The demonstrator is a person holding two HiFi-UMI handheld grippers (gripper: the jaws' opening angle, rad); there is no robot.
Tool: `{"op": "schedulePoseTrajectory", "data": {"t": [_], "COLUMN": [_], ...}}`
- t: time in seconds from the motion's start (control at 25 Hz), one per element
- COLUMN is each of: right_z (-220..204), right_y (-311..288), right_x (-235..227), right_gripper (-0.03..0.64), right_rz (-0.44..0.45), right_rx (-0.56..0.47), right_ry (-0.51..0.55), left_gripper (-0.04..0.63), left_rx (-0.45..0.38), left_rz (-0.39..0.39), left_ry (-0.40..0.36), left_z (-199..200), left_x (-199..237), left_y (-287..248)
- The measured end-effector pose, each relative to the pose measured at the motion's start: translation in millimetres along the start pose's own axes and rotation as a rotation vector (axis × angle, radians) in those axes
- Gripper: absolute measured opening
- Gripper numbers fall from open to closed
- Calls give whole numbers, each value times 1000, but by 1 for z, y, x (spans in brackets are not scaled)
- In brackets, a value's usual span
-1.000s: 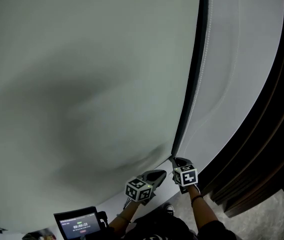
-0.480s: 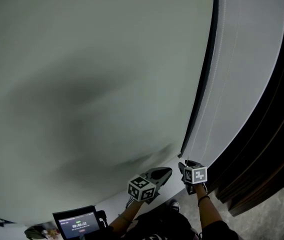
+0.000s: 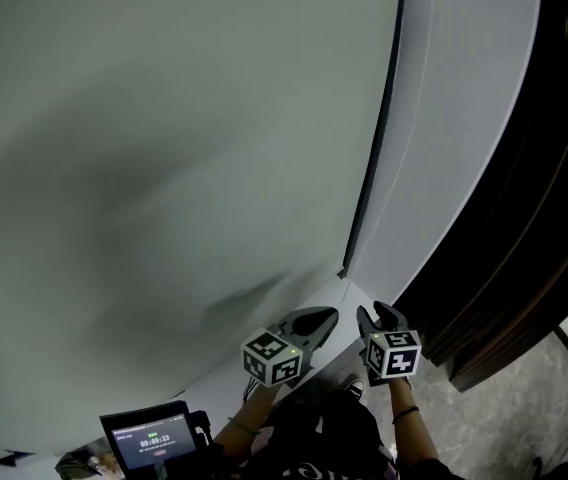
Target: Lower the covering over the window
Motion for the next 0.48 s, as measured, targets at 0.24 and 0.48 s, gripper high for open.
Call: {"op": "schedulePoseTrajectory", "data": {"t": [0.24,0.48], "right_z": [37,36], "right_y": [48,79], "right_x": [28,33], "right_gripper": [140,140], "right_rz": [52,98], "right_rx": [-140,-182], "right_ry": [-29,-68], "left_gripper": [11,3], "left_rx": [15,6], "left_rz": [0,17], "left_ry": [0,17], "left_z": [1,-9], "left_x": [-15,-27], "left_y": [-4,-6]}}
Point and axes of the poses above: the fingertips, and each gripper's own axes: y backward along the fingers, x to its left, z out of its top, the point moved 7 cm from there along y, backward along the fingers, and after that the axes turned 6 degrees about -x, right-handed, at the moved point
